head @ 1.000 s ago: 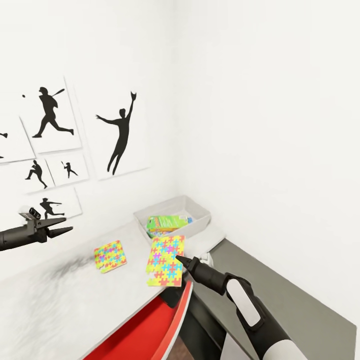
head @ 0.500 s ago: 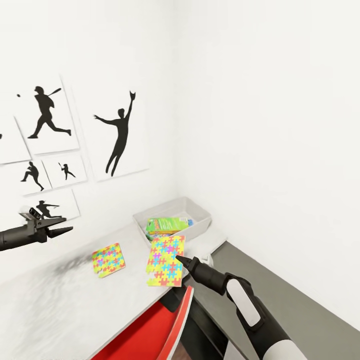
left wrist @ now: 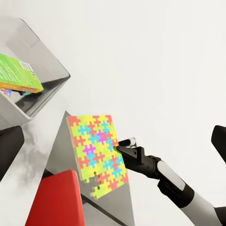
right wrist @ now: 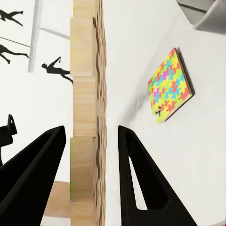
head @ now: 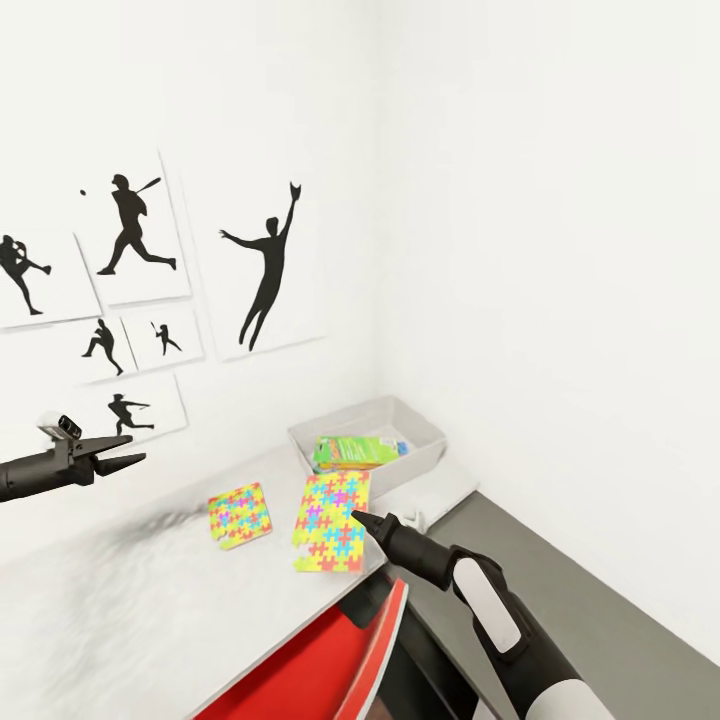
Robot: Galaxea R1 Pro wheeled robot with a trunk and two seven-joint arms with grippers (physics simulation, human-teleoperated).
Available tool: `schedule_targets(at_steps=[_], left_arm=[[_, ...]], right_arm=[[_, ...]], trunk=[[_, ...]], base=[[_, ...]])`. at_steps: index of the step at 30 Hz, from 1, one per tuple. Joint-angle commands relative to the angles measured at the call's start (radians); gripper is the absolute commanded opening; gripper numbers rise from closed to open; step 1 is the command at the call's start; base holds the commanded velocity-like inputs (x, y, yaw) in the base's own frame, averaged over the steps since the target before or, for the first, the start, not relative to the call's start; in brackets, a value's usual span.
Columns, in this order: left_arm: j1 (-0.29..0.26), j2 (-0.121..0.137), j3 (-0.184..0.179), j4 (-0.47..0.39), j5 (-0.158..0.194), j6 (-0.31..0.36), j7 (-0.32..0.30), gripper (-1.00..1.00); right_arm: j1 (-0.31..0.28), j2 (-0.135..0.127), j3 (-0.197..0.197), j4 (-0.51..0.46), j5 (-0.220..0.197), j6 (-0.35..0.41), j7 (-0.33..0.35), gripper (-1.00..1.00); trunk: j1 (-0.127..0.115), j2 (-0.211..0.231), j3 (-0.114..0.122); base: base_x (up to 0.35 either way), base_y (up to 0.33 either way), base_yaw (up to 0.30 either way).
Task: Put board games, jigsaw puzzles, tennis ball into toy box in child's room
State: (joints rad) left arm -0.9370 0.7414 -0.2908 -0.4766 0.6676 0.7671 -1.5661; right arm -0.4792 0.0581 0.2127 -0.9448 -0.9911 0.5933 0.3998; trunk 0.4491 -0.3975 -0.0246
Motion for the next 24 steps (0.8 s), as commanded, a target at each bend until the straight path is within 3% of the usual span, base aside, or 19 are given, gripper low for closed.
schedule_targets(at_steps=[1,24], left_arm=[[-0.002,0.001,-0.007,0.001,0.004,0.011,-0.005,1.0],[-0.002,0.0,-0.007,0.001,0.004,0.012,-0.005,1.0]], right_arm=[[-0.001,0.0,-0.001,0.0,-0.004,0.005,0.001,-1.0],[-0.001,0.0,-0.001,0.0,-0.003,0.005,0.003,-1.0]], trunk=[[0.001,-0.002,-0.002],[0.001,-0.002,-0.002]], base=[[0.059,0.0,0.019],[0.071,0.0,0.001]])
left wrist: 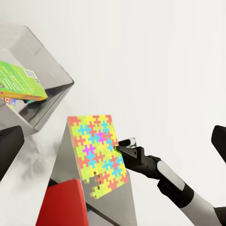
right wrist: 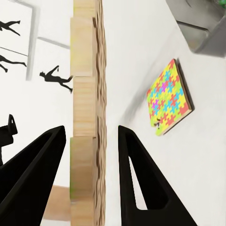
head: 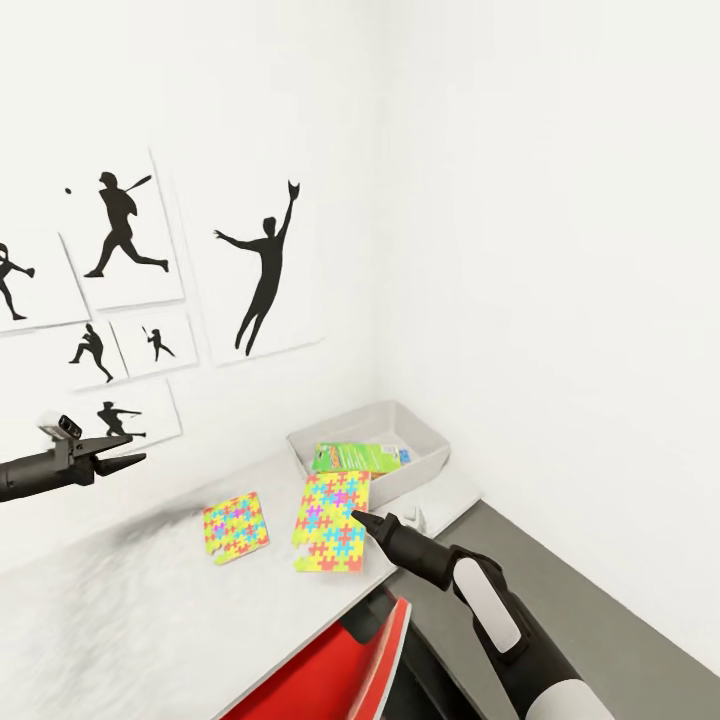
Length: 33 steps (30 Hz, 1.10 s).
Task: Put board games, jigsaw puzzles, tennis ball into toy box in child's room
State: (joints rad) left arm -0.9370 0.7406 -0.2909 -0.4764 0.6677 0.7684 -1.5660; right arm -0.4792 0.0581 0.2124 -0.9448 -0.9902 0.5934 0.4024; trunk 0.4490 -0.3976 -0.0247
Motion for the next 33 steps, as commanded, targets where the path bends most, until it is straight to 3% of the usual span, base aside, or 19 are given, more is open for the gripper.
schedule_targets(at_steps=[1,33], left_arm=[[-0.002,0.001,-0.007,0.0,0.004,0.011,-0.005,1.0],[-0.002,0.0,-0.008,0.001,0.004,0.01,-0.005,1.0]], right_arm=[[-0.001,0.0,-0.001,0.0,-0.004,0.005,0.001,-1.0],[0.001,-0.001,-0.005,-0.012,-0.006,0.005,-0.001,-1.0]], trunk=[[0.001,-0.002,-0.002],[0.001,-0.002,-0.002]], base=[[0.119,0.0,0.0],[0.007,0.0,0.0]])
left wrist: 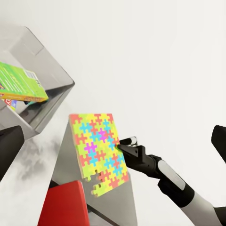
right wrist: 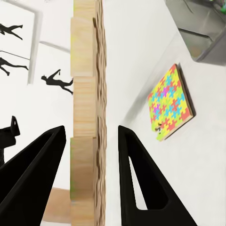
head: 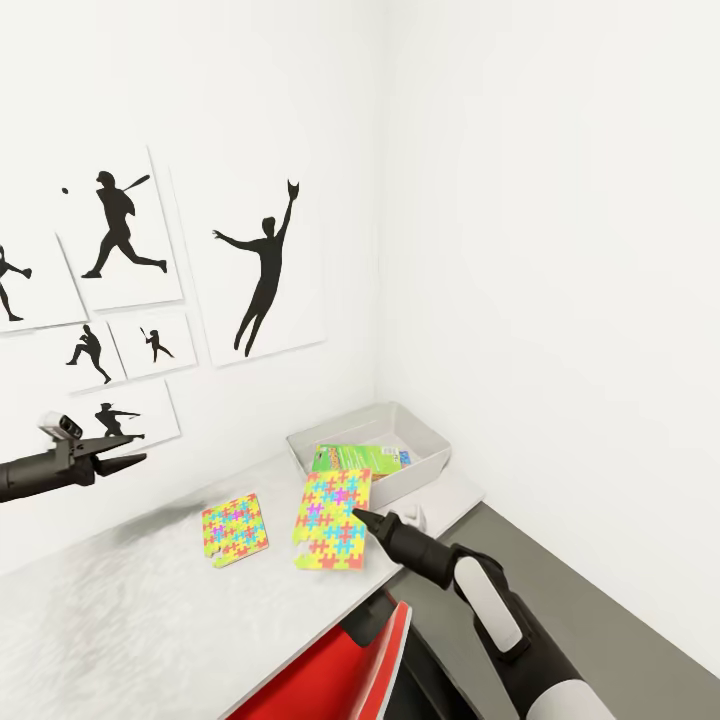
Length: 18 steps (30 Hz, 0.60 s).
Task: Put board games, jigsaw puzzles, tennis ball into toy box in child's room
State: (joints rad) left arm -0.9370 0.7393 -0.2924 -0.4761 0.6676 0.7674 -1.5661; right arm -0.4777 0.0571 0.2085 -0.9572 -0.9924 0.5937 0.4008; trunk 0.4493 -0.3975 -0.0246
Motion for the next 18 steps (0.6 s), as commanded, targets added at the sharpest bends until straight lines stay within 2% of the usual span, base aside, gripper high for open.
schedule_targets(at_steps=[1,9,14,18], left_arm=[[-0.002,0.001,-0.008,0.001,0.004,0.01,-0.005,1.0],[-0.002,-0.001,-0.011,0.001,0.004,0.01,-0.005,1.0],[-0.002,-0.001,-0.013,0.001,0.005,0.011,-0.005,1.0],[-0.002,-0.002,-0.013,0.0,0.004,0.012,-0.005,1.0]], right_arm=[[-0.001,0.0,-0.003,-0.002,-0.005,0.005,0.001,-1.0],[-0.028,-0.004,-0.021,-0.01,-0.011,0.013,-0.007,-1.0],[-0.097,-0.012,-0.1,-0.011,-0.015,0.019,-0.011,-1.0],[-0.147,-0.012,-0.122,-0.003,-0.014,0.018,-0.017,-1.0]], trunk=[[0.001,-0.002,-0.002],[0.001,-0.002,-0.002],[0.001,-0.002,-0.002],[0.001,-0.002,-0.002]], base=[[0.0,0.0,0.0],[0.0,0.0,0.0],[0.0,0.0,0.0],[0.0,0.0,0.0]])
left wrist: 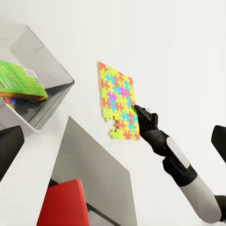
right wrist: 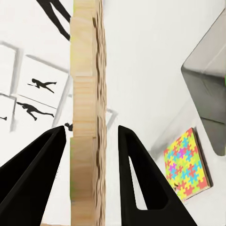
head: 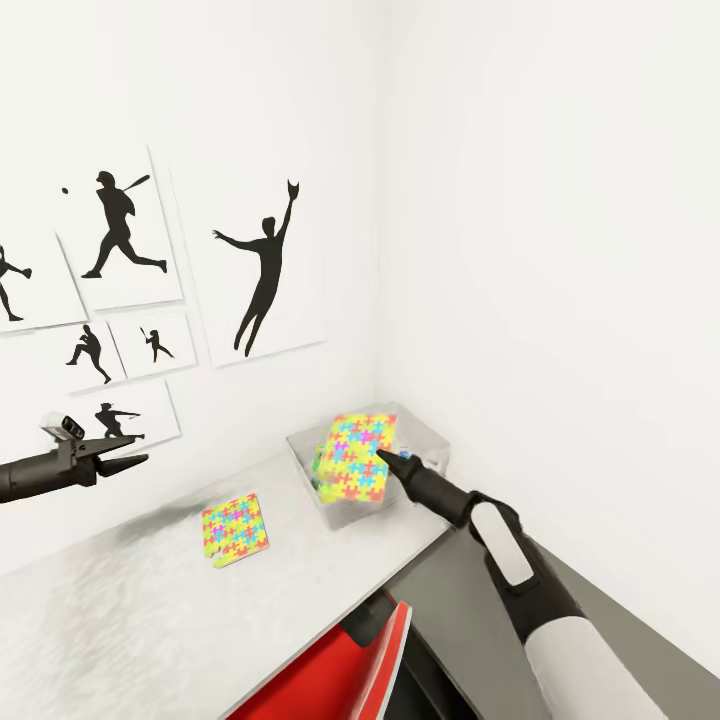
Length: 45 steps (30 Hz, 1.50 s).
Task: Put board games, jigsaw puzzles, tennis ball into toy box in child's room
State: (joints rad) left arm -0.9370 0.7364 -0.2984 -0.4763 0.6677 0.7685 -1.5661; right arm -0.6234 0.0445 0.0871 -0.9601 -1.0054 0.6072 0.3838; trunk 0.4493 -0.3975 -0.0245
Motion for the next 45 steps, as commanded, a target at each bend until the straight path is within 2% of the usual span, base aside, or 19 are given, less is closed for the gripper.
schedule_targets(at_steps=[1,8,11,15,17,22,28,45], left_arm=[[-0.002,0.001,-0.007,0.001,0.004,0.011,-0.005,1.0],[-0.002,-0.004,-0.007,0.001,0.004,0.011,-0.005,1.0],[-0.002,-0.005,-0.007,0.001,0.004,0.011,-0.005,1.0],[-0.002,-0.005,-0.007,0.001,0.004,0.011,-0.005,1.0],[-0.002,-0.006,-0.008,0.0,0.004,0.011,-0.005,1.0],[-0.002,-0.012,-0.008,-0.001,0.004,0.011,-0.005,1.0],[-0.002,-0.024,-0.008,0.0,0.005,0.012,-0.005,1.0],[-0.002,-0.048,-0.008,0.0,0.004,0.051,-0.005,1.0]], right_arm=[[-0.012,0.0,-0.002,0.006,0.0,0.003,-0.005,-1.0],[-0.166,0.014,-0.009,0.135,-0.001,-0.009,-0.144,-1.0],[-0.21,0.016,-0.01,0.168,-0.001,-0.011,-0.189,-1.0],[-0.313,0.017,-0.019,0.299,-0.001,-0.035,-0.263,-1.0],[-0.381,0.016,-0.021,0.402,-0.001,-0.07,-0.305,-1.0],[-0.459,0.024,-0.023,0.517,-0.001,-0.103,-0.353,-1.0],[-0.483,0.048,-0.023,0.543,0.0,-0.11,-0.379,-1.0],[-0.486,0.052,-0.023,0.514,0.001,-0.112,-0.382,-1.0]], trunk=[[0.001,-0.003,-0.003],[0.001,-0.003,-0.003],[0.001,-0.003,-0.003],[0.001,-0.003,-0.003],[0.001,-0.003,-0.003],[0.001,-0.003,-0.003],[0.001,-0.003,-0.003],[0.001,-0.003,-0.004]], base=[[0.0,0.0,0.0],[0.0,0.0,0.0],[0.0,0.0,0.0],[0.0,0.0,0.0],[0.0,0.0,0.0],[0.0,0.0,0.0],[0.0,0.0,0.0],[0.0,0.0,0.0]])
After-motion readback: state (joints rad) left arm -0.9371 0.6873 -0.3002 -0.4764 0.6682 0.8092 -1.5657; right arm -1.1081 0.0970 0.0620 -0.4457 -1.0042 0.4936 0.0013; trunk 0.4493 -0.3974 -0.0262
